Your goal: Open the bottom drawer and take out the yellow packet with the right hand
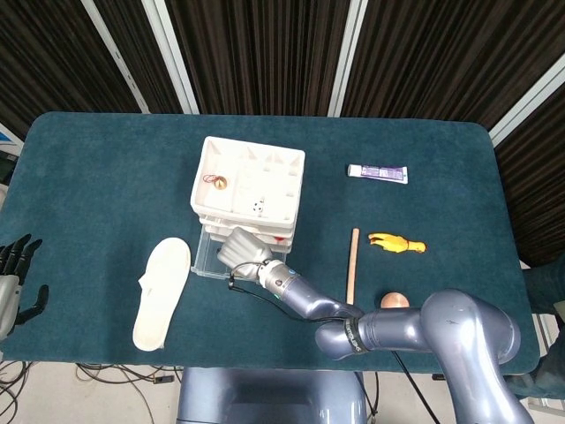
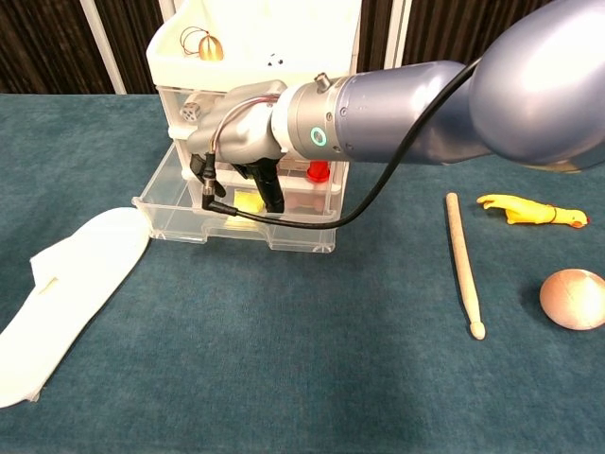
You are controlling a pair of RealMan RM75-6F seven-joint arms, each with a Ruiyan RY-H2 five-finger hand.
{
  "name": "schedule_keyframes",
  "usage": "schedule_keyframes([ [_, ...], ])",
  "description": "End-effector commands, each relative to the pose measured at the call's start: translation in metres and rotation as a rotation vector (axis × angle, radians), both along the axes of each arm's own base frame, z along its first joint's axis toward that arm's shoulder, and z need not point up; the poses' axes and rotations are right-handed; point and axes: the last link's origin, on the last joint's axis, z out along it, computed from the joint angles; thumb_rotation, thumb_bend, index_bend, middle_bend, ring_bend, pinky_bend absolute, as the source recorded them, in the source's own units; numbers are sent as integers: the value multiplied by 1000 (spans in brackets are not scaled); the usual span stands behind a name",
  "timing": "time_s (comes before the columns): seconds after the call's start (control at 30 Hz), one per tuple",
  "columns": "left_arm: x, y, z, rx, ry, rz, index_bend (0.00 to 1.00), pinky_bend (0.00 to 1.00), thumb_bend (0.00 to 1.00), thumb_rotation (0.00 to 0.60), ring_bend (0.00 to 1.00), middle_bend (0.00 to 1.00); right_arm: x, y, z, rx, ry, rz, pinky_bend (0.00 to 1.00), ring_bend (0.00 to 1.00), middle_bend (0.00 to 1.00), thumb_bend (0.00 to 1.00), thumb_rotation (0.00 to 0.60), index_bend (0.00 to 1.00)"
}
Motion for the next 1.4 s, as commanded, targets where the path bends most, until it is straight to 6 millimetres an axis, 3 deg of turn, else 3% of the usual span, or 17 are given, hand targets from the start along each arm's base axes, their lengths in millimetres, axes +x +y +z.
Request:
schedule_keyframes([
  [0.03,0,0,0,0,0,1,53,8,462,600,0,0,1,0,-2,2,3,-1,1000,1000,1000,216,600,410],
  [0.53,-1,0,1,2,0,5,54,14,463,600,0,0,5,-4,-11,7,16,3,1000,1000,1000,315,600,437],
  [1.4,-2,0,1,-2,1,13,54,73,463,600,0,0,11,-5,-17,9,16,-1,1000,1000,1000,318,600,546],
])
